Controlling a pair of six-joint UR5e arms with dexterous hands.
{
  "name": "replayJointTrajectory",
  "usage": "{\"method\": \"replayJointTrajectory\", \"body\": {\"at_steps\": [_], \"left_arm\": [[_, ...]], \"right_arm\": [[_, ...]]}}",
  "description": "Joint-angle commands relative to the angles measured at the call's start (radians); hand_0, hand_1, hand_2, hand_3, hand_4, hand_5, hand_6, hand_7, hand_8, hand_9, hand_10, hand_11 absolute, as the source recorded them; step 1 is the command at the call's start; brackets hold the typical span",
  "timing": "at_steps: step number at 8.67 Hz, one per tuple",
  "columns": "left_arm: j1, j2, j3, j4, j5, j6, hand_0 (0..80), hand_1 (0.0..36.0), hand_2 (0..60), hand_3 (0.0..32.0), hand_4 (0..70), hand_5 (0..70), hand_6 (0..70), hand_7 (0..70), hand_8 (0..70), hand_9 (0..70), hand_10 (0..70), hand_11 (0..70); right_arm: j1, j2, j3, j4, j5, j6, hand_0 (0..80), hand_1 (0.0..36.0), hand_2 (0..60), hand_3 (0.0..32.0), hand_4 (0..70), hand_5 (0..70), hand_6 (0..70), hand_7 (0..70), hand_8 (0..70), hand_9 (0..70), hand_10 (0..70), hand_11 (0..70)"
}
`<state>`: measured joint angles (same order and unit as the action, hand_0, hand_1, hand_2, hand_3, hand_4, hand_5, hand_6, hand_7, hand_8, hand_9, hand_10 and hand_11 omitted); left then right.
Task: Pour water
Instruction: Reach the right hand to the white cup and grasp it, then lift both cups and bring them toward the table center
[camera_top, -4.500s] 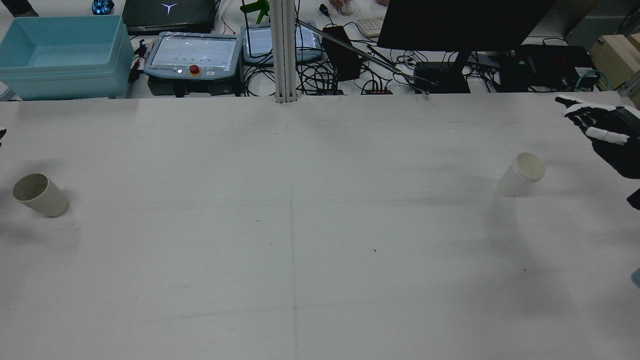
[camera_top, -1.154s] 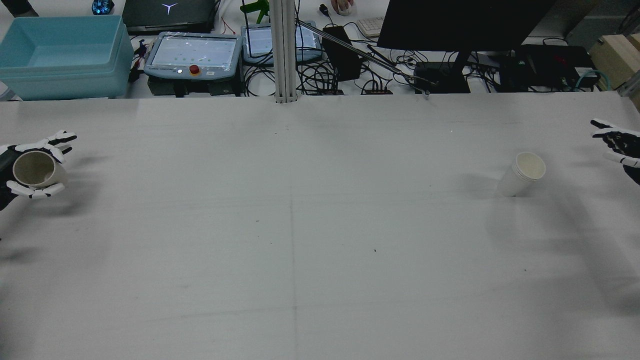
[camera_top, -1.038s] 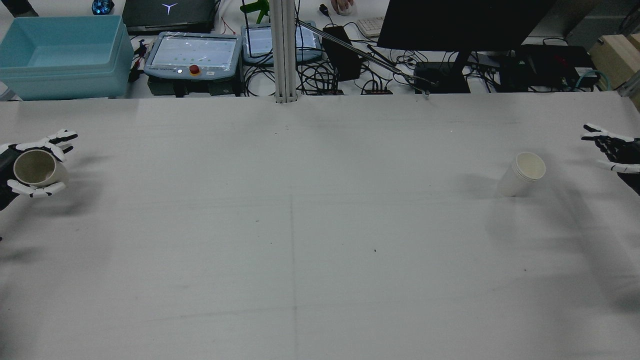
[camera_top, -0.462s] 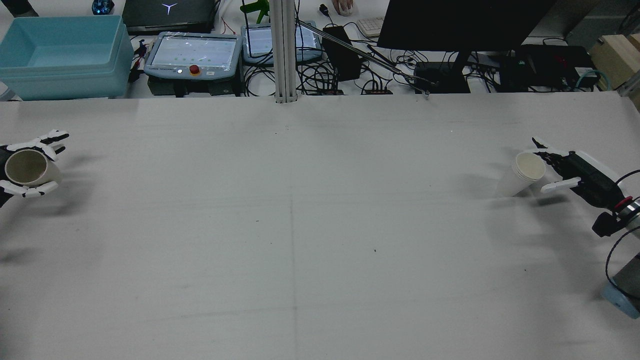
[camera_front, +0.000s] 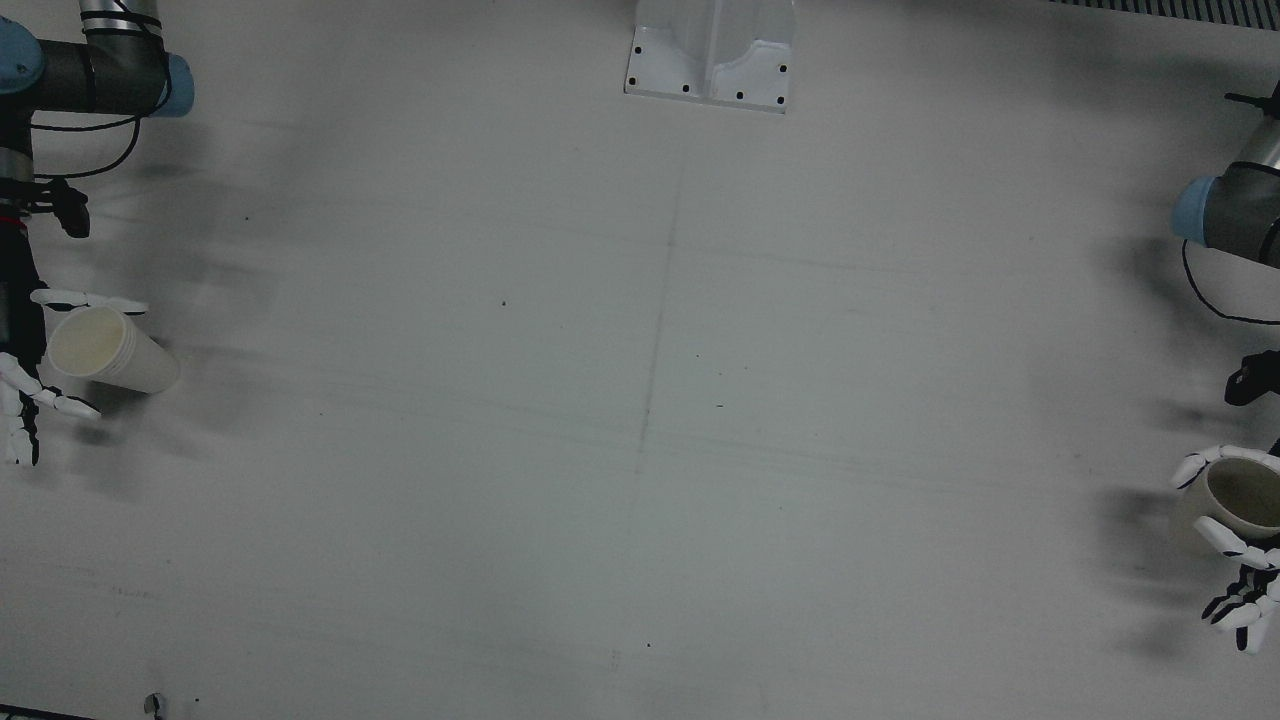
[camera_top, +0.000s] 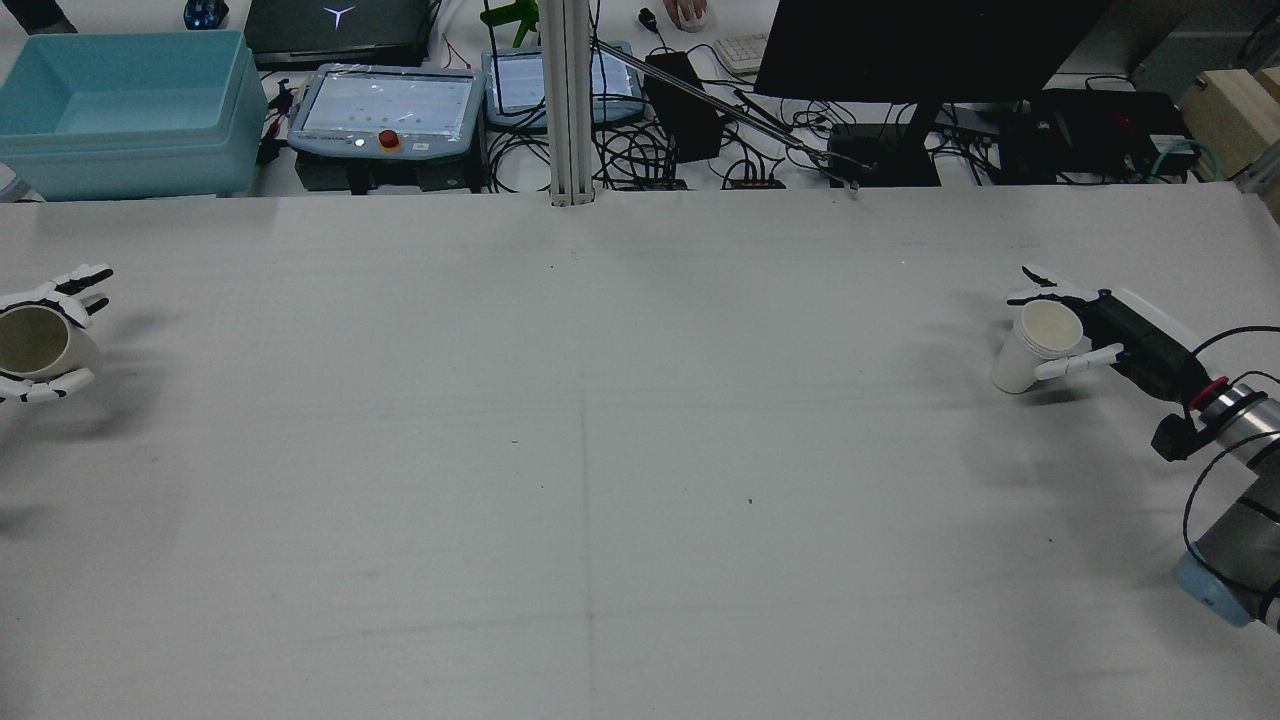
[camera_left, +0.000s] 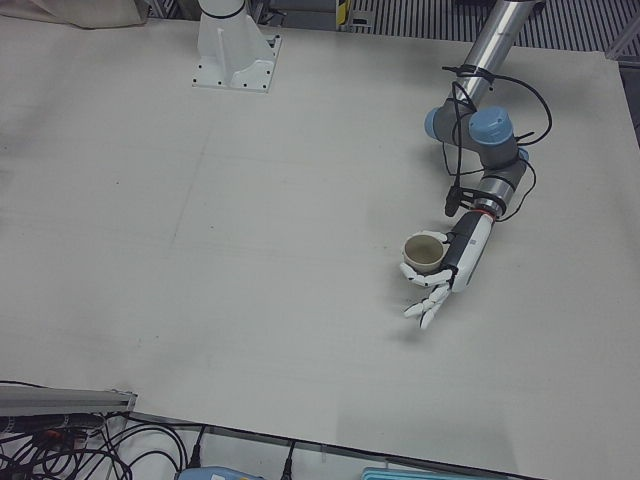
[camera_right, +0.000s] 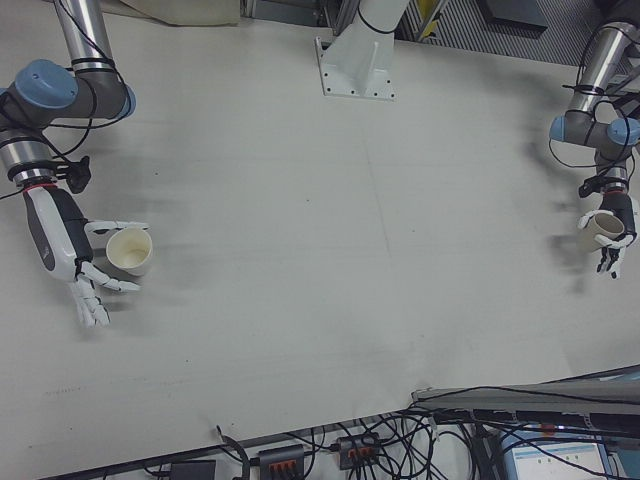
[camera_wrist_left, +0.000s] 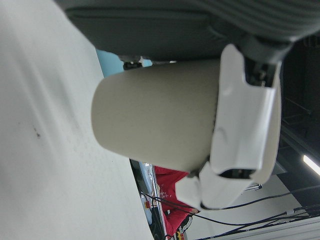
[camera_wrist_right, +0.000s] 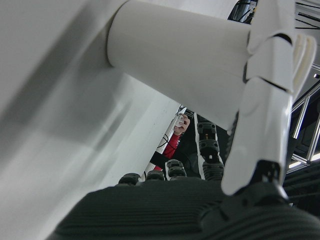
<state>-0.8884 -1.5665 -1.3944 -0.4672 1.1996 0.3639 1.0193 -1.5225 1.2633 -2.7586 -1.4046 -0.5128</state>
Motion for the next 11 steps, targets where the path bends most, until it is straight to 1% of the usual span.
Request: {"method": "replayJointTrajectory", "body": {"at_steps": [1,2,3,4,5,6,7,8,9,10,11], "left_arm": [[0.000,0.049,-0.001,-0.048,-0.002,0.000,62.1,36.0,60.0,0.0,70.0,70.0,15.2,15.1,4.8,5.2,8.6,14.3],[0.000,0.052,0.000,-0.050,-0.002,0.000,62.7,36.0,60.0,0.0,70.0,70.0,15.3,15.2,4.8,5.1,8.5,14.3],[0.000,0.052,0.000,-0.050,-0.002,0.001,62.1,36.0,60.0,0.0,70.0,70.0,15.2,15.1,4.8,5.1,8.5,14.3],[0.000,0.052,-0.001,-0.050,-0.002,0.001,61.9,36.0,60.0,0.0,70.0,70.0,15.1,15.0,4.8,5.1,8.6,14.3],[0.000,0.052,-0.009,-0.048,-0.002,0.001,61.9,36.0,60.0,0.0,70.0,70.0,14.9,14.9,4.7,5.1,8.7,14.5],[0.000,0.052,-0.024,-0.044,0.000,0.000,62.8,36.0,60.0,0.0,70.0,70.0,15.2,15.2,4.7,5.1,8.7,14.5],[0.000,0.052,-0.073,-0.001,0.000,-0.002,64.1,36.0,60.0,0.0,70.0,70.0,15.7,15.4,4.9,5.2,8.6,14.5],[0.002,0.052,-0.159,0.077,0.000,-0.002,68.8,36.0,60.0,0.0,70.0,70.0,16.6,16.1,5.2,5.4,8.5,14.4],[0.005,0.040,-0.286,0.214,0.002,0.003,71.4,36.0,60.0,0.0,70.0,70.0,17.1,16.5,5.4,5.6,8.4,14.5],[0.032,0.016,-0.367,0.311,0.003,0.006,71.6,36.0,60.0,0.0,70.0,70.0,17.4,16.5,5.4,5.5,8.4,14.5],[0.079,-0.051,-0.430,0.423,0.002,0.004,73.0,36.0,60.0,0.0,70.0,70.0,17.8,16.6,5.4,5.5,8.5,14.6]], "right_arm": [[-0.031,0.001,0.087,-0.090,0.007,-0.041,57.5,24.7,13.8,0.0,11.7,20.0,5.7,11.8,0.1,0.9,0.0,0.0],[-0.047,0.008,0.090,-0.128,0.009,-0.046,62.1,29.2,23.4,0.0,24.7,26.3,11.0,19.9,1.6,3.7,0.0,1.8],[-0.048,0.013,0.106,-0.154,0.009,-0.050,68.3,32.0,28.1,0.0,30.7,31.3,15.6,25.8,4.1,7.6,1.4,4.8],[-0.045,0.012,0.114,-0.161,0.009,-0.046,80.0,35.9,36.1,0.0,37.0,46.8,29.9,42.1,17.3,24.8,11.3,19.6],[-0.033,0.010,0.129,-0.161,0.010,-0.036,80.0,36.0,44.4,0.0,32.0,55.4,37.0,50.8,27.5,38.5,21.3,34.5],[-0.001,-0.002,0.184,-0.162,0.013,-0.027,80.0,36.0,49.3,0.0,27.5,57.0,39.8,55.3,32.8,45.1,27.7,43.5],[0.034,-0.013,0.227,-0.165,0.013,0.021,80.0,36.0,49.8,0.0,23.7,55.4,38.6,54.7,33.3,45.6,29.1,45.4],[0.077,-0.004,0.237,-0.188,0.012,0.087,80.0,36.0,49.8,0.0,20.1,52.4,36.2,51.1,31.9,43.7,29.0,45.5],[0.134,0.005,0.290,-0.253,0.007,0.133,80.0,36.0,52.9,0.0,26.6,52.6,38.2,50.7,31.8,43.0,28.5,44.6],[0.178,0.015,0.379,-0.347,0.003,0.158,80.0,36.0,55.8,0.0,33.0,53.8,40.8,51.9,32.1,43.0,28.6,44.6],[0.223,0.066,0.459,-0.475,-0.010,0.178,80.0,36.0,58.6,0.0,37.2,55.0,42.8,53.0,32.7,43.5,28.8,44.9]]}}
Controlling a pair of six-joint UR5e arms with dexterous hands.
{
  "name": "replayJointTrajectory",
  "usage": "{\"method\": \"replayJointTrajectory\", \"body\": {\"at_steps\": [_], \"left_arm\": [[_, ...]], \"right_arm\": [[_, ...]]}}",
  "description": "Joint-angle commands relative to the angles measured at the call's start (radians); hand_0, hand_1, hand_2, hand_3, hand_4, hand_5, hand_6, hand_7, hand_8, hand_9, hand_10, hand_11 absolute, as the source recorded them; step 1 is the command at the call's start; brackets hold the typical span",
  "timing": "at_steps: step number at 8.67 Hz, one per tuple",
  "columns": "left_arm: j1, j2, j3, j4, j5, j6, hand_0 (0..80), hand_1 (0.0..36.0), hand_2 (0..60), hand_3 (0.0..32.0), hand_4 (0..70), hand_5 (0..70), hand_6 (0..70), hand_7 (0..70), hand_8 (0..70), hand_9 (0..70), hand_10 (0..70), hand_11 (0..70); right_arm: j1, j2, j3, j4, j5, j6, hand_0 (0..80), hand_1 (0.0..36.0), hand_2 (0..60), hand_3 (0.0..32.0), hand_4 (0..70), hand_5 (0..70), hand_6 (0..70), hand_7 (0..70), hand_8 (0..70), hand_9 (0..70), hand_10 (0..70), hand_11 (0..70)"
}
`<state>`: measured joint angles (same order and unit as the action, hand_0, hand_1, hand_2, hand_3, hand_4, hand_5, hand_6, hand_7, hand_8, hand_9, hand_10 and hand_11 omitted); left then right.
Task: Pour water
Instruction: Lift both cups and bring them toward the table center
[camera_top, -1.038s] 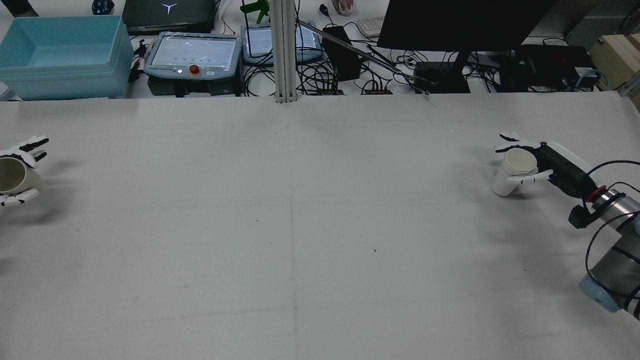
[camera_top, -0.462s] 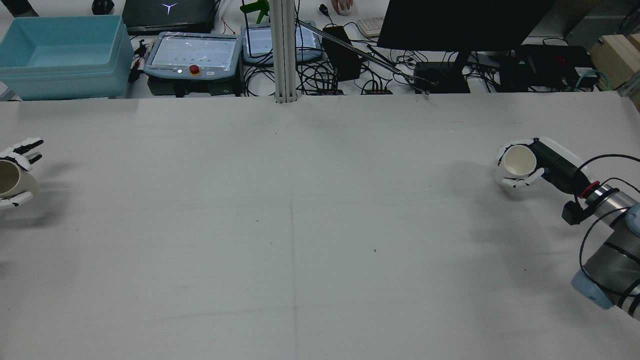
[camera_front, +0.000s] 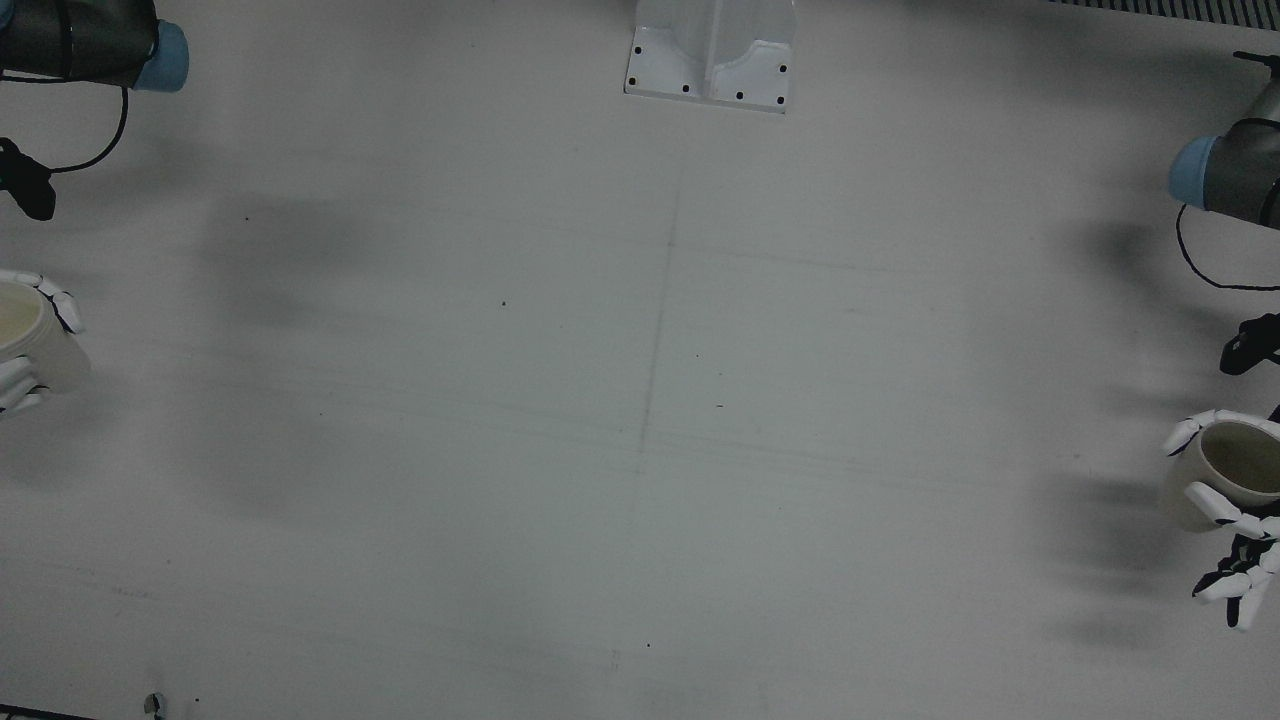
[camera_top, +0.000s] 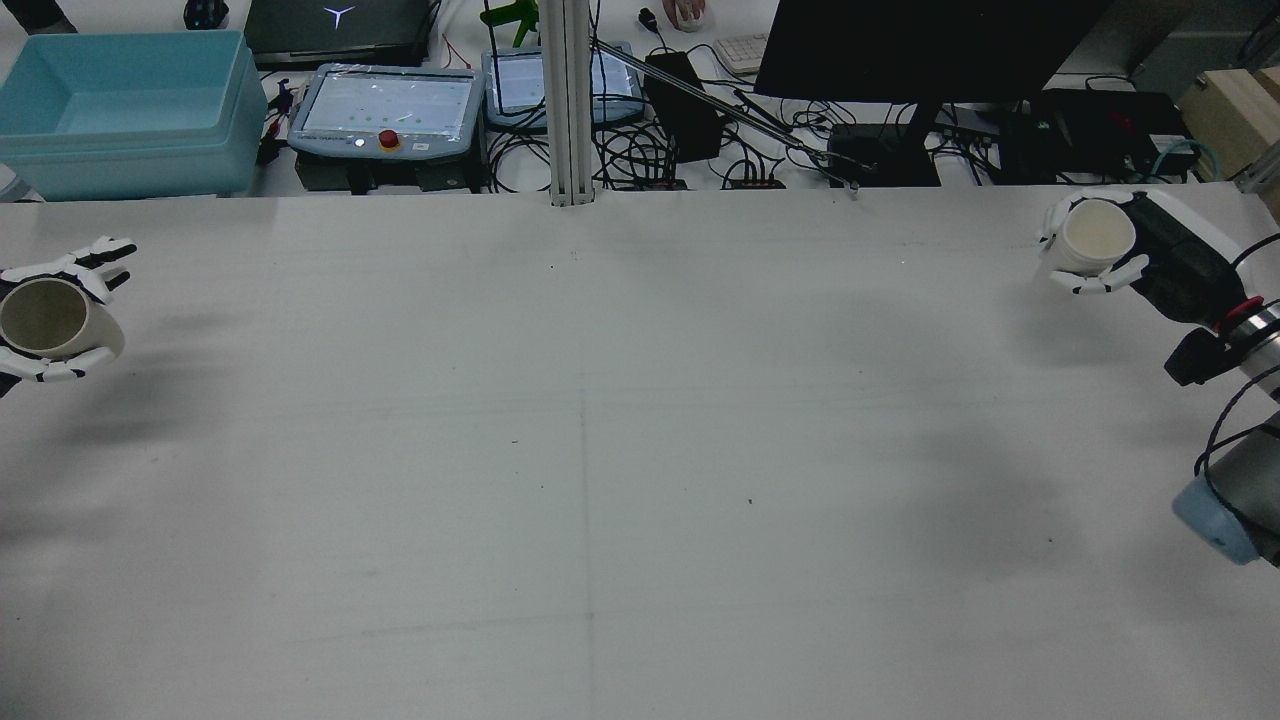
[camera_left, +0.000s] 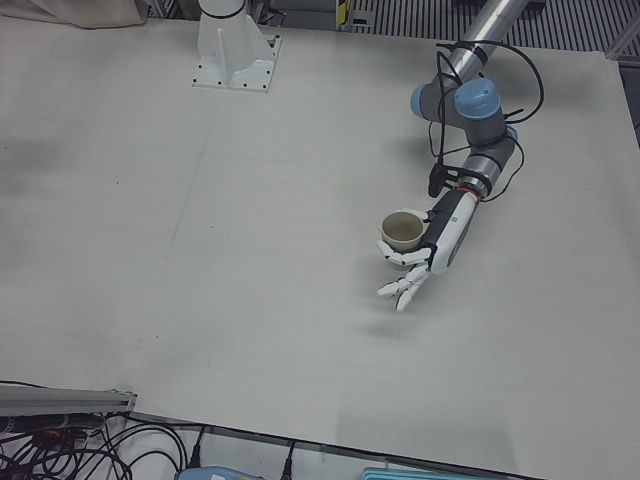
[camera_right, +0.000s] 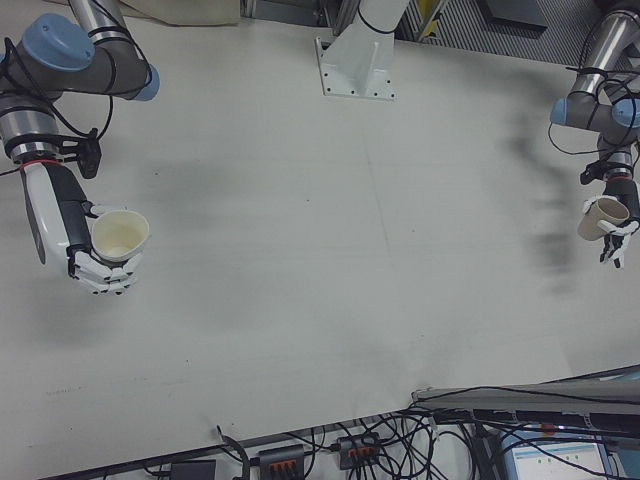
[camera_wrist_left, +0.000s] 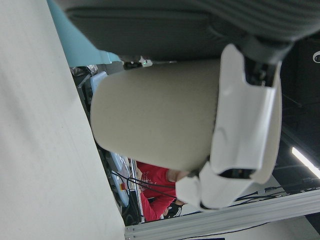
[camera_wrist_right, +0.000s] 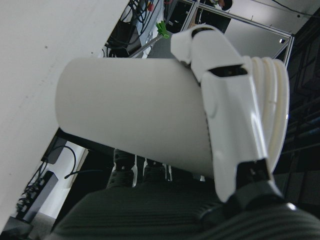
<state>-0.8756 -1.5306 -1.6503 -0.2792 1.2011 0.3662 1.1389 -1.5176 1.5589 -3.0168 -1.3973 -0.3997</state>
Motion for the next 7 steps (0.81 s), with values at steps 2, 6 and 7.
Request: {"method": "replayJointTrajectory", "body": {"at_steps": [2,6,7], "left_arm": [[0.154,-0.356,-0.224,0.549,0.014,0.005,80.0,36.0,60.0,0.0,70.0,70.0,18.2,16.9,5.8,5.8,8.5,15.0],[0.257,-0.756,-0.004,0.738,0.185,-0.001,72.8,36.0,60.0,0.0,70.0,70.0,22.2,17.1,6.2,4.9,7.7,13.4],[0.266,-0.761,-0.009,0.744,0.186,-0.001,75.1,36.0,60.0,0.0,70.0,70.0,22.8,17.4,6.5,5.2,7.7,13.5]], "right_arm": [[0.215,0.207,0.225,-0.331,-0.121,0.075,80.0,36.0,60.0,0.0,48.7,59.0,46.8,55.4,33.9,44.3,28.6,44.5],[0.188,0.559,0.436,-0.616,-0.124,-0.251,80.0,36.0,60.0,0.0,62.6,70.0,54.9,66.1,37.6,48.6,27.8,43.9],[0.106,0.612,0.485,-0.661,-0.114,-0.393,80.0,36.0,60.0,0.0,69.9,70.0,57.7,70.0,38.6,50.1,27.0,42.8]]}}
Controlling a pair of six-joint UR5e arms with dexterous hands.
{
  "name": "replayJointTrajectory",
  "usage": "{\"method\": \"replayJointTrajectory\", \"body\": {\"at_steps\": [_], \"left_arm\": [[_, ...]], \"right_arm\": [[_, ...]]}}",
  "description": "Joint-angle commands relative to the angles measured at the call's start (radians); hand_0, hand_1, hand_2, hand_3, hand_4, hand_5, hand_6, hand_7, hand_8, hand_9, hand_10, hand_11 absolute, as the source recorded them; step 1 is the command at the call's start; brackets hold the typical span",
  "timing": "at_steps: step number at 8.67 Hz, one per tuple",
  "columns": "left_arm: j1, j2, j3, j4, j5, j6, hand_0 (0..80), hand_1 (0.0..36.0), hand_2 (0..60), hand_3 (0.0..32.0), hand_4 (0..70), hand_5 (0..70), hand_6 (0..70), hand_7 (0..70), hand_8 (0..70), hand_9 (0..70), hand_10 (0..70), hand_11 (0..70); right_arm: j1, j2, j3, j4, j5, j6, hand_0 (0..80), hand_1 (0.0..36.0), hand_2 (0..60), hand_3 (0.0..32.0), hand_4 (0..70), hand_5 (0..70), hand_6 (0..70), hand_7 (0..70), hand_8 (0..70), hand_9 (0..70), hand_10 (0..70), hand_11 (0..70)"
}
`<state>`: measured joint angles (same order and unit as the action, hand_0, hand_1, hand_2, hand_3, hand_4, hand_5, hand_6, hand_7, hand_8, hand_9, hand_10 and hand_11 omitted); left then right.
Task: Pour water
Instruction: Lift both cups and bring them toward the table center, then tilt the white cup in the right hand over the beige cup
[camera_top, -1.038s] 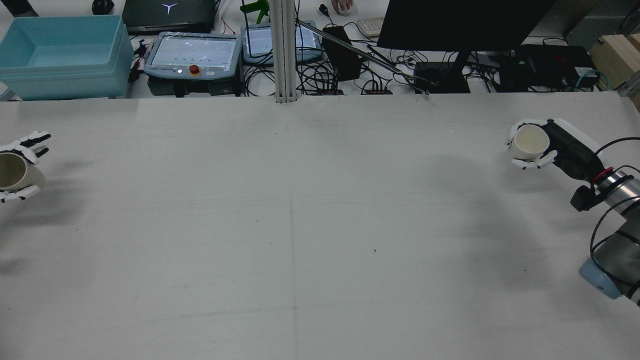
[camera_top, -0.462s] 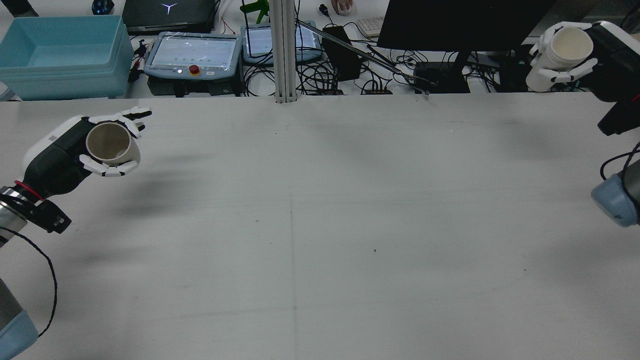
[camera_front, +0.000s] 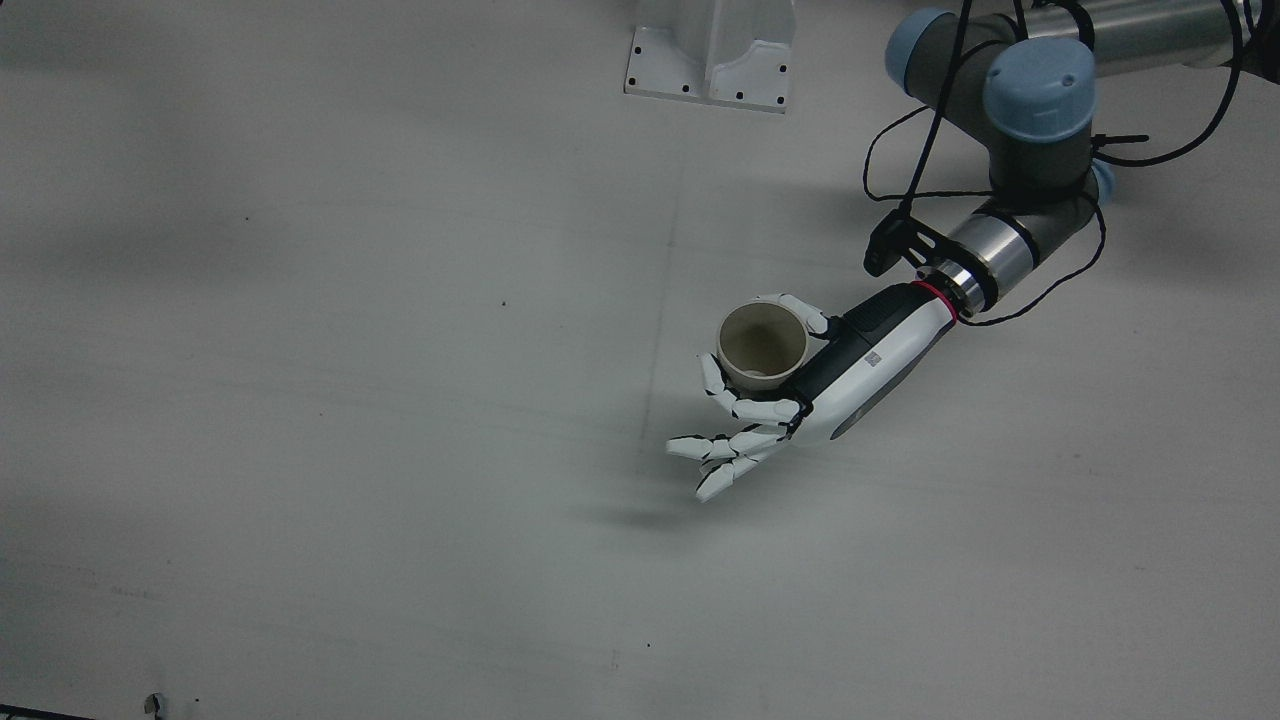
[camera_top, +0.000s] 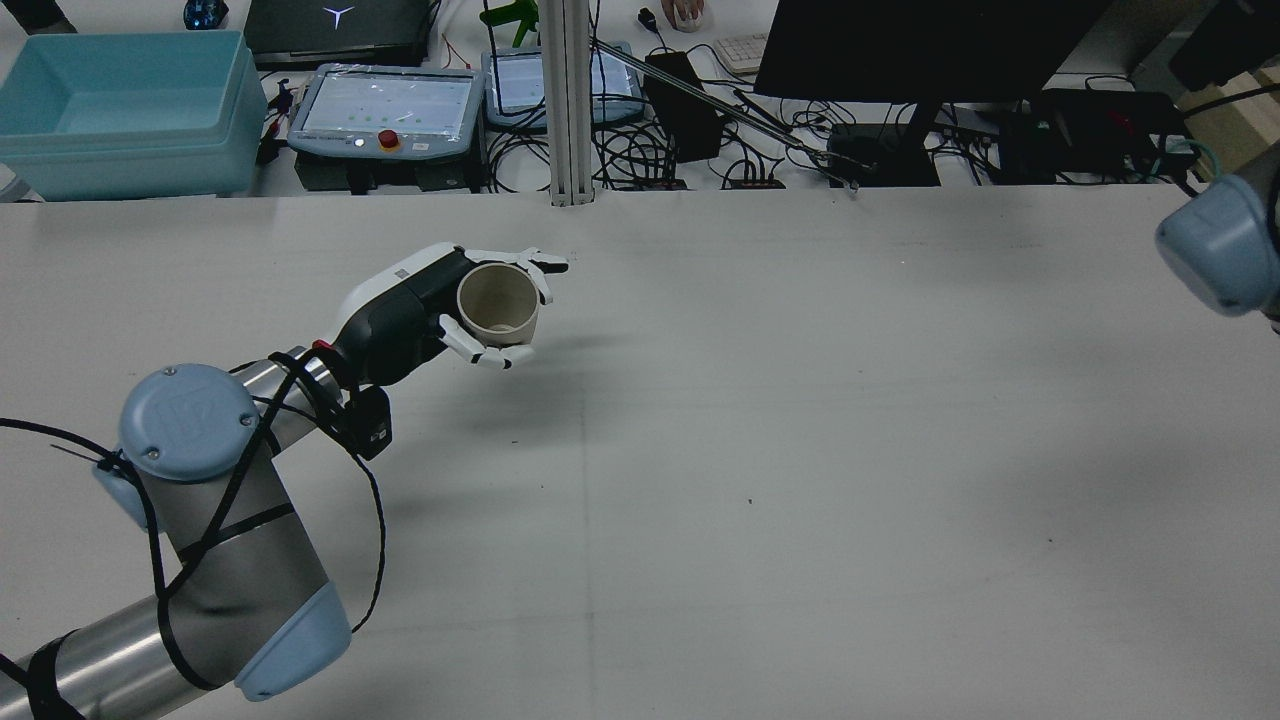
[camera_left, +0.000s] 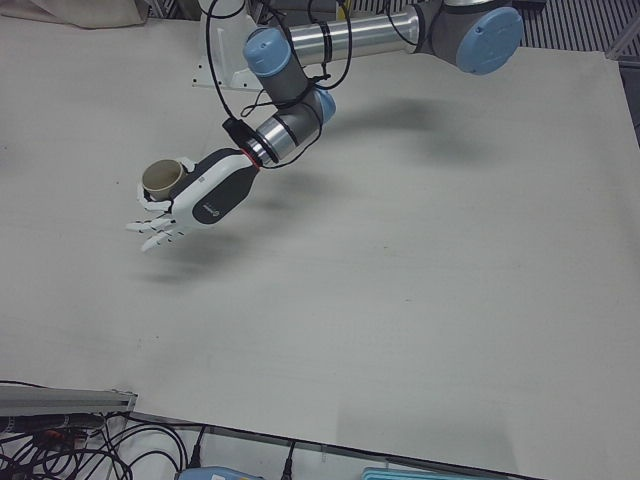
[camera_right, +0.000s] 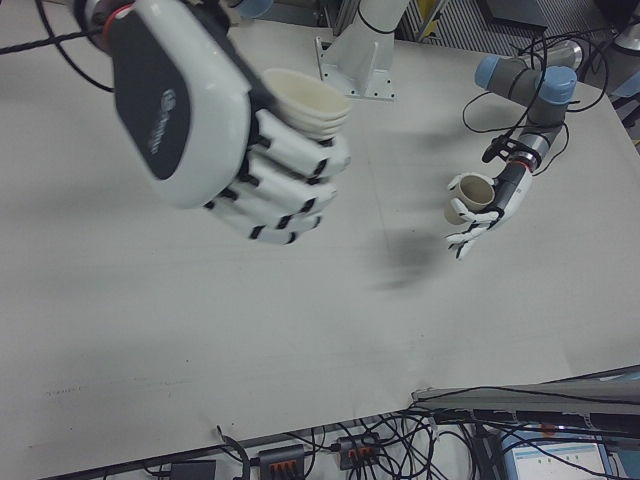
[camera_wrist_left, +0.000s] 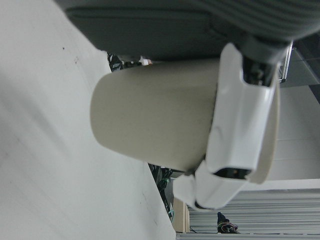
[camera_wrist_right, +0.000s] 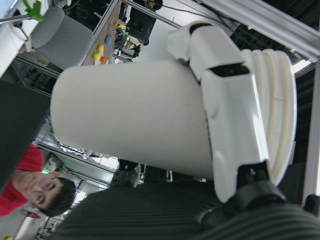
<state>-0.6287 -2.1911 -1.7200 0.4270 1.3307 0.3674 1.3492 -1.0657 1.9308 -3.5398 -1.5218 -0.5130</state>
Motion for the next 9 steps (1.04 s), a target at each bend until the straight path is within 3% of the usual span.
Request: {"method": "replayJointTrajectory", "body": {"at_steps": [1,3,5,7,8,9], "left_arm": [[0.023,-0.101,0.056,0.042,0.056,-0.004,75.9,36.0,60.0,0.0,70.0,70.0,22.4,17.2,6.5,5.1,7.6,13.4],[0.032,-0.110,0.051,0.071,0.051,-0.050,75.1,36.0,60.0,0.0,70.0,70.0,22.3,17.3,6.4,5.2,7.7,13.6],[0.035,-0.111,0.050,0.082,0.051,-0.068,78.6,36.0,60.0,0.0,70.0,70.0,22.1,17.4,6.6,5.5,7.9,13.9],[0.035,-0.107,0.034,0.082,0.053,-0.070,76.2,36.0,60.0,0.0,70.0,70.0,21.3,17.1,6.4,5.4,8.0,13.9],[0.033,-0.096,0.036,0.081,0.048,-0.100,76.4,36.0,60.0,0.0,70.0,70.0,21.1,17.0,6.3,5.4,8.0,13.9],[0.024,-0.070,0.034,0.058,0.047,-0.132,75.1,36.0,60.0,0.0,70.0,70.0,21.2,17.0,6.4,5.6,8.1,14.1]], "right_arm": [[-0.214,0.167,0.135,-0.154,0.049,-0.430,80.0,36.0,60.0,0.0,70.0,70.0,59.0,70.0,38.6,50.2,27.3,43.2],[-0.440,0.150,0.151,-0.169,0.162,-0.785,80.0,36.0,60.0,0.0,70.0,70.0,56.4,70.0,36.0,47.7,23.6,38.3],[-0.636,0.100,0.146,-0.166,0.353,-1.015,80.0,36.0,60.0,0.0,70.0,70.0,49.9,63.0,32.1,43.0,22.3,36.4],[-0.679,0.067,0.140,-0.165,0.428,-1.041,80.0,36.0,60.0,0.0,59.7,70.0,43.5,54.0,29.3,39.4,22.6,37.1],[-0.617,-0.003,0.195,-0.156,0.427,-0.979,80.0,36.0,60.0,0.0,57.6,70.0,42.5,52.2,28.9,38.8,22.7,37.4],[-0.505,-0.104,0.242,-0.154,0.419,-0.744,80.0,36.0,60.0,0.0,53.9,70.0,41.7,51.0,28.6,38.4,23.3,38.2]]}}
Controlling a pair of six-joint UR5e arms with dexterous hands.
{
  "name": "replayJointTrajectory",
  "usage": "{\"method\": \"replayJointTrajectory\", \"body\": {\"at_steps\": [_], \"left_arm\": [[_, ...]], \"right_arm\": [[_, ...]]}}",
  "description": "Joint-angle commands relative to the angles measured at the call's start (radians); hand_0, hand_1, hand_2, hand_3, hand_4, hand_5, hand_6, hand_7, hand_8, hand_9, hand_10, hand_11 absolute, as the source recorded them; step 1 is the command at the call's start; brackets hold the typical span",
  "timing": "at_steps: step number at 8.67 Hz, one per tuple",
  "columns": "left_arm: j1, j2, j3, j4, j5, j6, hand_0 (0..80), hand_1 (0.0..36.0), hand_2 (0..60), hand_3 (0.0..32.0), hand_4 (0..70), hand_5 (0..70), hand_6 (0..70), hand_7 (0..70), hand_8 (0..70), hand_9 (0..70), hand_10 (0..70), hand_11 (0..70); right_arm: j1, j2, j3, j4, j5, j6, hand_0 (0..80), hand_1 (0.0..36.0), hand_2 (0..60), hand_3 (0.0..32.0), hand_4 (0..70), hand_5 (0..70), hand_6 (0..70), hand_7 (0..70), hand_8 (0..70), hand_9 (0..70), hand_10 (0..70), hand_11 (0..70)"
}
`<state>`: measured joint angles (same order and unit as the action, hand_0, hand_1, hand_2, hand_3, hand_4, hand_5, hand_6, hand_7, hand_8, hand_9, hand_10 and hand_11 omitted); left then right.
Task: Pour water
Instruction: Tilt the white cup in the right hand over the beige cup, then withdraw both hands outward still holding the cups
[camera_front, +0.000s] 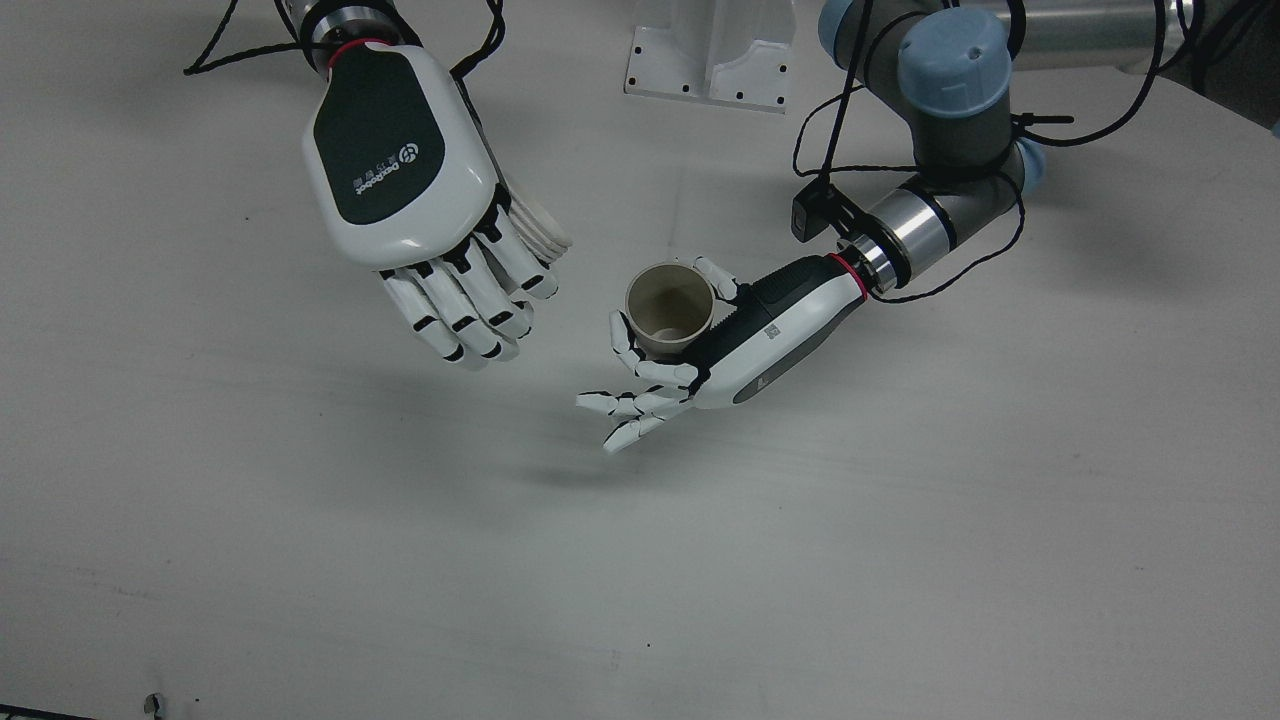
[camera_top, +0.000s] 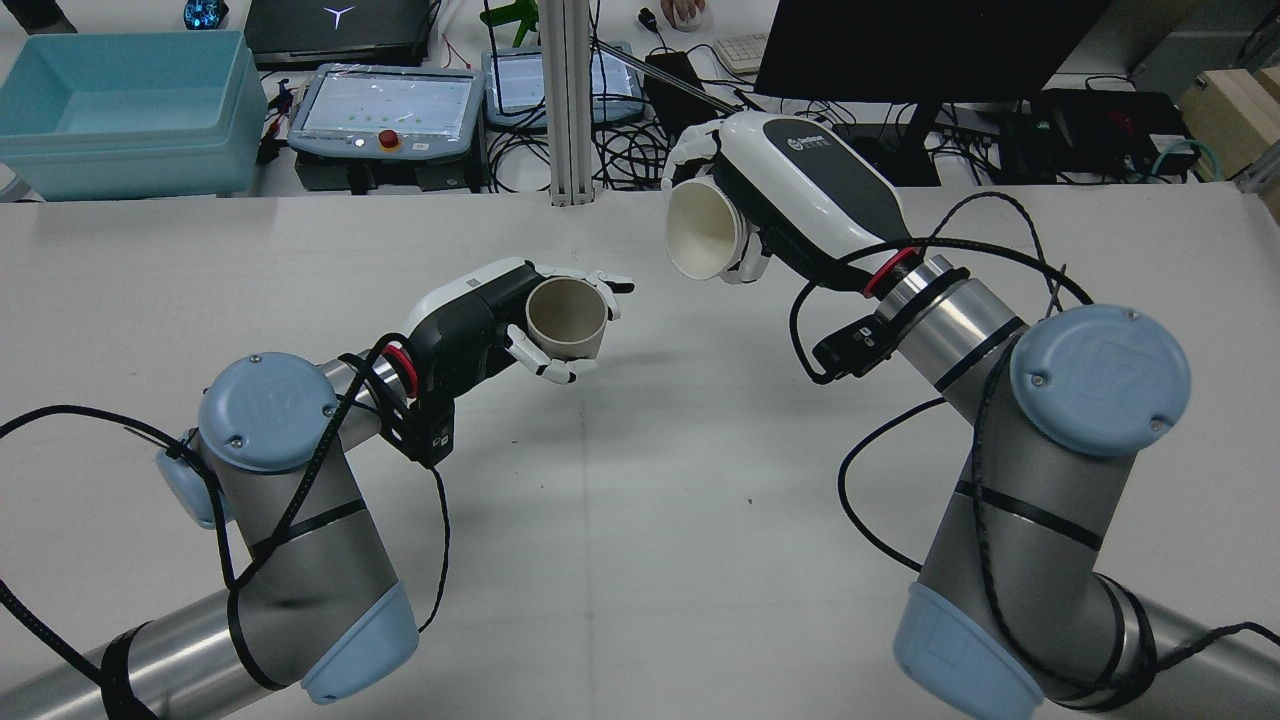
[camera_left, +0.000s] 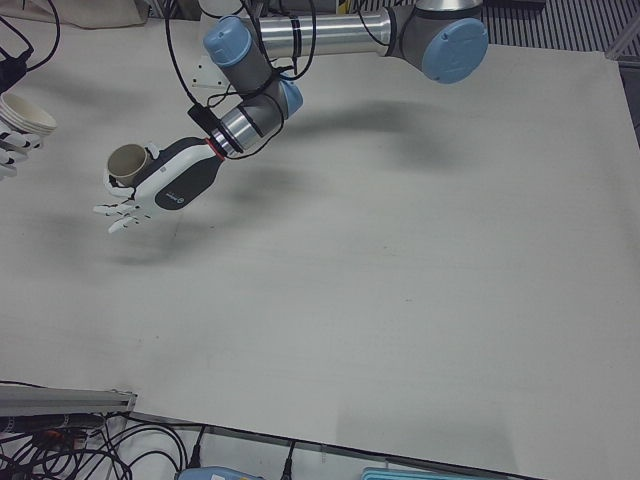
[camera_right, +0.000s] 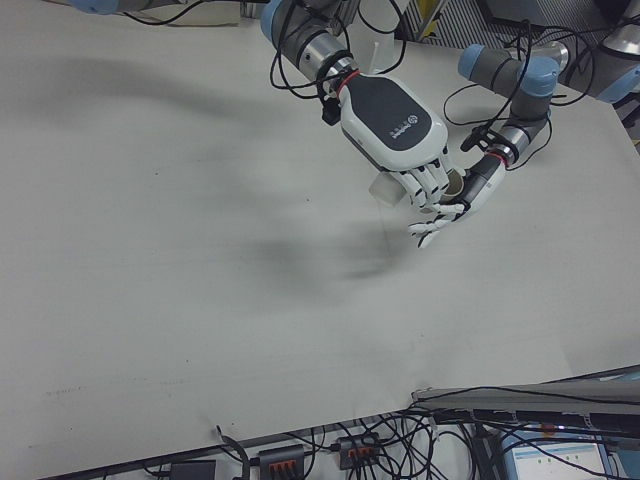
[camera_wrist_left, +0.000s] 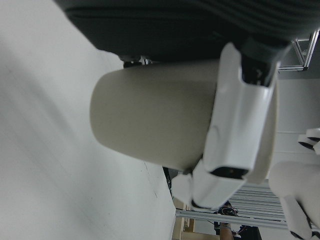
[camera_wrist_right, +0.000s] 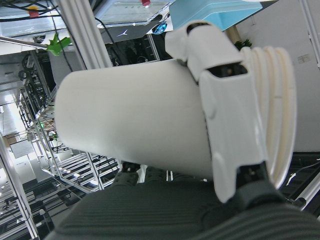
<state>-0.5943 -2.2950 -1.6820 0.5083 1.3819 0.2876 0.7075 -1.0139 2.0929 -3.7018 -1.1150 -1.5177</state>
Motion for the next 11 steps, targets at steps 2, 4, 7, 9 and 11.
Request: {"method": "replayJointTrajectory", "body": {"at_steps": [2,4,7,9,11], "left_arm": [[-0.018,0.205,-0.080,-0.129,-0.004,-0.058,67.9,36.0,60.0,0.0,70.0,70.0,19.6,16.4,6.1,5.8,8.9,15.1],[-0.108,0.387,-0.116,-0.251,-0.006,-0.056,70.0,36.0,60.0,0.0,70.0,70.0,20.4,17.0,6.8,6.7,9.7,16.3],[-0.247,0.771,-0.090,-0.576,-0.006,-0.050,64.5,36.0,60.0,0.0,70.0,70.0,18.5,16.5,6.4,6.8,10.1,16.8],[-0.309,0.902,0.011,-0.764,-0.004,-0.044,63.6,36.0,60.0,0.0,70.0,70.0,19.1,16.6,6.9,7.5,10.5,17.2],[-0.308,0.916,0.152,-0.896,-0.009,-0.010,62.7,36.0,60.0,0.0,70.0,70.0,18.9,16.5,6.7,7.2,10.3,17.0]], "right_arm": [[0.373,-0.289,-0.027,0.046,-0.059,0.777,80.0,36.0,60.0,0.0,38.0,55.8,38.7,46.7,28.0,37.5,27.0,42.6],[0.559,-0.386,-0.226,0.339,-0.211,1.068,80.0,36.0,60.0,0.0,28.5,52.7,39.2,46.2,29.2,38.6,32.5,49.7],[0.599,-0.527,-0.431,0.662,-0.238,1.312,80.0,36.0,60.0,0.0,28.4,54.1,41.7,49.1,31.2,40.5,33.7,51.1],[0.593,-0.578,-0.636,0.838,-0.249,1.361,77.3,36.0,60.0,0.0,27.1,54.6,44.9,52.9,35.4,45.6,37.7,55.9],[0.560,-0.572,-0.848,1.026,-0.244,1.398,64.2,36.0,60.0,0.0,21.9,52.4,45.4,52.2,40.5,51.6,42.5,62.3]]}}
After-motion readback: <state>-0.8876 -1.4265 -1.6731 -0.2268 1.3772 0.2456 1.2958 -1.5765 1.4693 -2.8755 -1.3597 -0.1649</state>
